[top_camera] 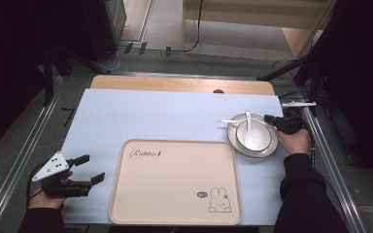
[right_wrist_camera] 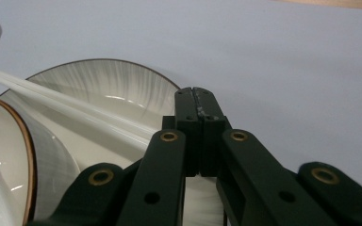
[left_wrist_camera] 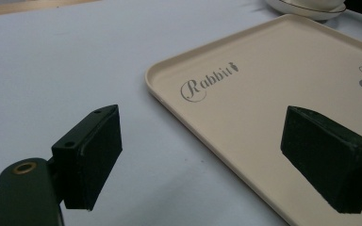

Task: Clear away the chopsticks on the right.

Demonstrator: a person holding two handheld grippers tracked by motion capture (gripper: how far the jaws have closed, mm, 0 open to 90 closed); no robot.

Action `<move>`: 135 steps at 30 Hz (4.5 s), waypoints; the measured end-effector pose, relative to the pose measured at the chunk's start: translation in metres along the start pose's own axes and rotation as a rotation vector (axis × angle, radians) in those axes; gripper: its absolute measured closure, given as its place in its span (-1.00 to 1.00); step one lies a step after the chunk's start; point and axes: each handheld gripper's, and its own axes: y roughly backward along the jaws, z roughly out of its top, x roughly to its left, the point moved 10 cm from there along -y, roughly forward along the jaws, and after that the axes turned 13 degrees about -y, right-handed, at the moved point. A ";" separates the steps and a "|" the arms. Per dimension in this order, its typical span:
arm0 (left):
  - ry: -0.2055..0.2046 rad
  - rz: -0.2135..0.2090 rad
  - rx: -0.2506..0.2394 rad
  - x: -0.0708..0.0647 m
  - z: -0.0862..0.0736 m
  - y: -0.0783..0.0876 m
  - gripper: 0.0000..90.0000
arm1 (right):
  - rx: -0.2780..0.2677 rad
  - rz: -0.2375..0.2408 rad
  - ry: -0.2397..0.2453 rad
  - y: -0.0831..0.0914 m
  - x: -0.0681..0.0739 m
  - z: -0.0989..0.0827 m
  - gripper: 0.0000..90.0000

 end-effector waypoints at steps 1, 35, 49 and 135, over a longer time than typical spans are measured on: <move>-0.001 0.002 0.002 0.000 0.000 0.000 -0.70 | 0.008 -0.003 0.012 0.001 0.000 -0.001 1.00; -0.023 -0.017 -0.001 -0.001 0.006 -0.007 -0.70 | 0.131 0.085 0.008 0.034 0.003 -0.042 0.99; -0.022 -0.016 0.003 -0.001 0.007 -0.007 -0.70 | 0.007 0.058 0.066 0.054 0.001 -0.029 0.10; -0.024 -0.004 0.006 0.003 0.008 -0.009 -0.70 | 0.031 0.142 0.061 0.120 0.155 -0.081 0.88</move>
